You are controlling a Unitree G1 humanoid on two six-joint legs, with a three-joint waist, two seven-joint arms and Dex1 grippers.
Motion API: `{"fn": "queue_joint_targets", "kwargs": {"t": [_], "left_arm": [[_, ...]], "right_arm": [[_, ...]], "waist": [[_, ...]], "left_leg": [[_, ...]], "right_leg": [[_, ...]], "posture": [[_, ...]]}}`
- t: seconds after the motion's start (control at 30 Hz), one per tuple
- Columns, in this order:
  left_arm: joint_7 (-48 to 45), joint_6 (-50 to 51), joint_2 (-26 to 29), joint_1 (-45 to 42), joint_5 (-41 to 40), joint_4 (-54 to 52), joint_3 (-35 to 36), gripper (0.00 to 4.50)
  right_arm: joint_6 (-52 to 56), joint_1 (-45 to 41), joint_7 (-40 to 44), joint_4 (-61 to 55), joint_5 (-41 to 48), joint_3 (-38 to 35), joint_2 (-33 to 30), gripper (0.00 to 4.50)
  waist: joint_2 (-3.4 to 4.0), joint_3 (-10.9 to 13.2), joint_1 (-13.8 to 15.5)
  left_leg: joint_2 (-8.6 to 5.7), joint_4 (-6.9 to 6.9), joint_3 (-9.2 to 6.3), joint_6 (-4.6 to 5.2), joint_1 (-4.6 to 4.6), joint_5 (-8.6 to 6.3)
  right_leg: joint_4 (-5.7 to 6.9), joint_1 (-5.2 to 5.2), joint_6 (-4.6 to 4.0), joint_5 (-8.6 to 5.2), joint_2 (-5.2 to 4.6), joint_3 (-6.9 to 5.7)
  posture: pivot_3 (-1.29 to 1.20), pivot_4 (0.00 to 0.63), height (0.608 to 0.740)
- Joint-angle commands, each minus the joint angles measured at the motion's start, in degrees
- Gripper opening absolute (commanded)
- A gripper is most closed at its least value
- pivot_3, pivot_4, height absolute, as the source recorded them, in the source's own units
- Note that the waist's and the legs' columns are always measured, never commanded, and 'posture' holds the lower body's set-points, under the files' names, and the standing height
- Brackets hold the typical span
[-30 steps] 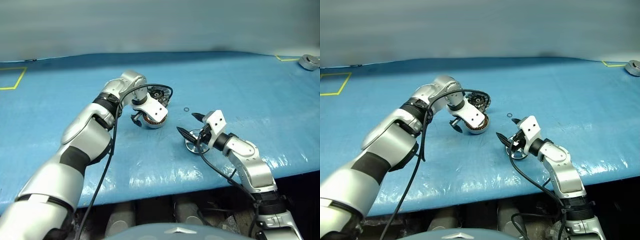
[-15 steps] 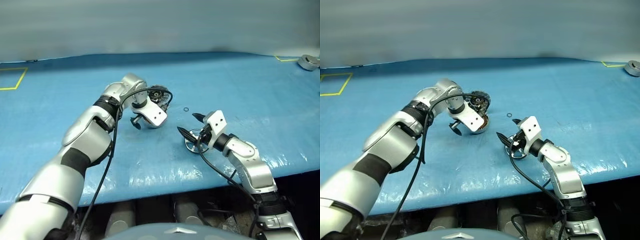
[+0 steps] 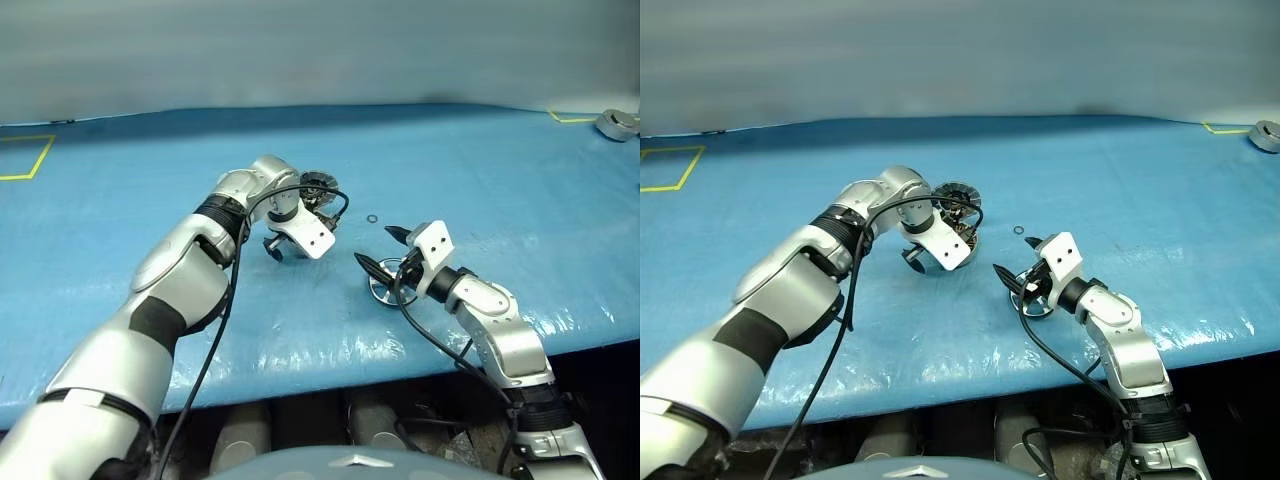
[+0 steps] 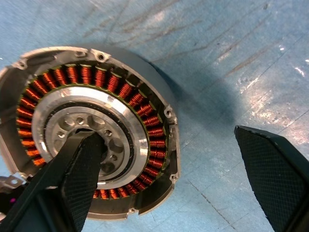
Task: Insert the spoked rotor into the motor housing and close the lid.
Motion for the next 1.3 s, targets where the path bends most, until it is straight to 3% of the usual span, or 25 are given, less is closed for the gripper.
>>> {"fn": "queue_joint_targets", "kwargs": {"t": [0.03,0.07,0.2,0.37,0.5,0.77,1.03,1.3], "left_arm": [[3.59,1.09,-0.93,0.22,1.93,2.47,-0.85,2.99],[3.5,0.96,-1.07,0.2,1.96,2.65,-0.85,2.67],[0.99,0.03,-0.76,-0.36,1.85,2.89,-1.09,2.13],[2.95,-0.74,-0.54,-0.47,0.93,1.67,0.01,2.11],[-1.6,-3.55,0.29,0.83,-1.56,-2.41,0.84,2.11],[-10.29,-1.99,4.7,7.16,-5.43,-19.07,1.05,2.11],[-16.37,14.98,10.16,19.1,-6.53,-46.47,4.08,2.11],[-20.26,29.74,12.81,24.46,-5.97,-60.86,4.91,2.11]], "right_arm": [[-0.5,0.27,-0.72,-2.89,0.35,-0.83,0.32,4.5],[-0.47,0.34,-0.78,-3.07,0.38,-0.87,0.3,4.5],[-0.66,0.31,-1.03,-3.05,0.4,-0.89,0.27,4.5],[-1.28,-0.52,-1.18,-2.19,0.38,-1.03,0.47,4.5],[-1.79,-1.15,-1.31,-1.35,0.32,-1.65,0.4,4.5],[-2.43,-3.09,-1.0,0.83,0.12,-2.41,0.0,4.5],[-3.07,-5.44,-0.22,3.18,-0.36,-1.37,0.34,4.5],[-3.06,-6.67,0.33,3.85,-0.54,-0.91,0.46,4.5]], "waist": [[0.0,0.0,-0.04],[0.0,0.0,-0.03],[0.0,-0.01,-0.13],[0.0,-0.01,-0.18],[0.0,-0.01,-0.2],[0.0,-0.01,0.06],[0.05,-0.03,-0.25],[0.05,-0.03,-0.26]], "left_leg": [[0.0,0.0,0.01,0.0,0.05,0.0],[0.0,-0.01,0.01,0.0,0.11,0.0],[0.01,0.01,0.01,0.0,0.16,0.0],[0.01,0.0,0.01,0.0,0.17,0.0],[0.01,0.0,0.03,0.0,0.13,0.0],[0.01,-0.08,0.03,0.01,0.12,0.0],[0.05,-0.13,0.03,0.01,0.17,0.0],[0.05,-0.06,0.04,0.01,0.17,0.0]], "right_leg": [[0.0,0.03,0.0,0.0,0.0,0.0],[0.01,0.08,0.01,-0.01,0.0,0.01],[0.03,0.12,0.03,-0.01,0.01,0.01],[0.05,0.1,0.03,-0.01,0.03,0.02],[0.03,0.08,0.03,-0.01,0.02,0.03],[0.0,0.07,-0.15,0.05,0.0,0.04],[0.05,0.07,-0.31,0.05,0.01,0.04],[0.08,0.07,-0.26,0.0,0.02,0.03]], "posture": [[0.0,0.15,0.74],[0.0,0.15,0.74],[0.0,0.15,0.74],[0.0,0.15,0.74],[0.0,0.15,0.74],[0.0,0.15,0.74],[0.0,0.15,0.74],[0.0,0.15,0.74]]}}
